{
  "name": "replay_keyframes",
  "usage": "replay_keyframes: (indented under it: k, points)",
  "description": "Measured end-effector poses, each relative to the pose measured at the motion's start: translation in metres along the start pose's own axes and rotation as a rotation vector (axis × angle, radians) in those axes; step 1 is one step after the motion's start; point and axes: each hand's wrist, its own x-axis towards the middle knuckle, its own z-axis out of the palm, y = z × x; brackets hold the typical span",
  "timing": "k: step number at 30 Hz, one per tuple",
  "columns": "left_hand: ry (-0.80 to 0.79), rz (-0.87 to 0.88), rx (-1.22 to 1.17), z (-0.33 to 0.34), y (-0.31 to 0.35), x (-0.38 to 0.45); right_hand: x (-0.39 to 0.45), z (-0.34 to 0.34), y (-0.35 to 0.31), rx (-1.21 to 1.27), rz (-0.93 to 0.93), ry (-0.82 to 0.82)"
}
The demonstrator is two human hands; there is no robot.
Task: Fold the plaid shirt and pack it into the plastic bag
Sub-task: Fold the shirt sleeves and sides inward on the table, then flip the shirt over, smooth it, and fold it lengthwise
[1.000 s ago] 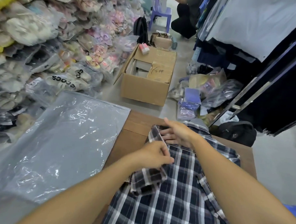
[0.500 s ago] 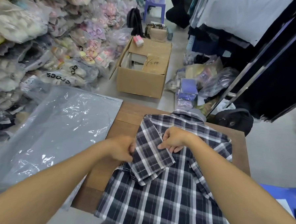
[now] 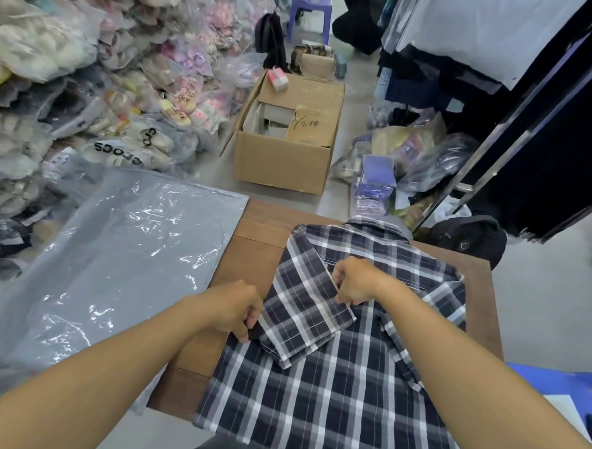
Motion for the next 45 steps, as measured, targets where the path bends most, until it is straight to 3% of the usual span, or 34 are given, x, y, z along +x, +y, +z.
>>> replay_keyframes:
  k: [2,4,6,9,15,18,21,23,26,28,31,34,38,45]
  points:
    - [0.006,-0.001,0.016,-0.009,0.009,0.002,-0.004,0.000,-0.002,-0.018,-0.006,0.014]
    - [0.181,0.063,0.026,-0.016,0.021,0.010,-0.008,-0.001,-0.002,-0.031,-0.005,0.031]
    - [0.296,0.126,0.214,-0.021,0.031,0.024,-0.009,0.002,-0.001,-0.055,0.004,0.051]
    - [0.215,0.137,0.405,-0.016,0.038,0.049,-0.009,0.011,0.001,-0.085,0.009,0.079]
    - [0.055,0.020,0.361,-0.010,0.038,0.072,-0.007,0.018,0.012,0.027,-0.022,0.104]
    - [0.103,0.014,0.171,-0.027,0.047,0.069,-0.016,0.009,0.025,0.223,-0.082,0.140]
    - [0.458,0.043,-0.181,-0.049,0.044,0.074,-0.029,-0.016,0.062,0.426,-0.027,0.373]
    - [0.632,-0.042,-0.323,-0.061,0.038,0.083,-0.037,-0.030,0.098,0.440,0.104,0.575]
    - [0.602,-0.208,-0.462,-0.071,0.030,0.100,-0.048,-0.040,0.148,0.406,0.335,0.750]
    - [0.528,-0.276,-0.619,-0.072,0.029,0.106,-0.049,-0.037,0.176,0.409,0.447,0.716]
    - [0.497,-0.331,-0.615,-0.071,0.029,0.111,-0.042,-0.028,0.200,0.607,0.514,0.573]
    - [0.488,-0.369,-0.661,-0.070,0.030,0.112,-0.037,-0.021,0.199,0.775,0.491,0.521]
    - [0.466,-0.310,-0.744,-0.084,0.034,0.106,-0.033,-0.033,0.190,0.744,0.425,0.591]
    - [0.723,-0.154,-0.840,-0.170,0.057,0.095,-0.023,-0.107,0.160,0.935,0.292,0.786]
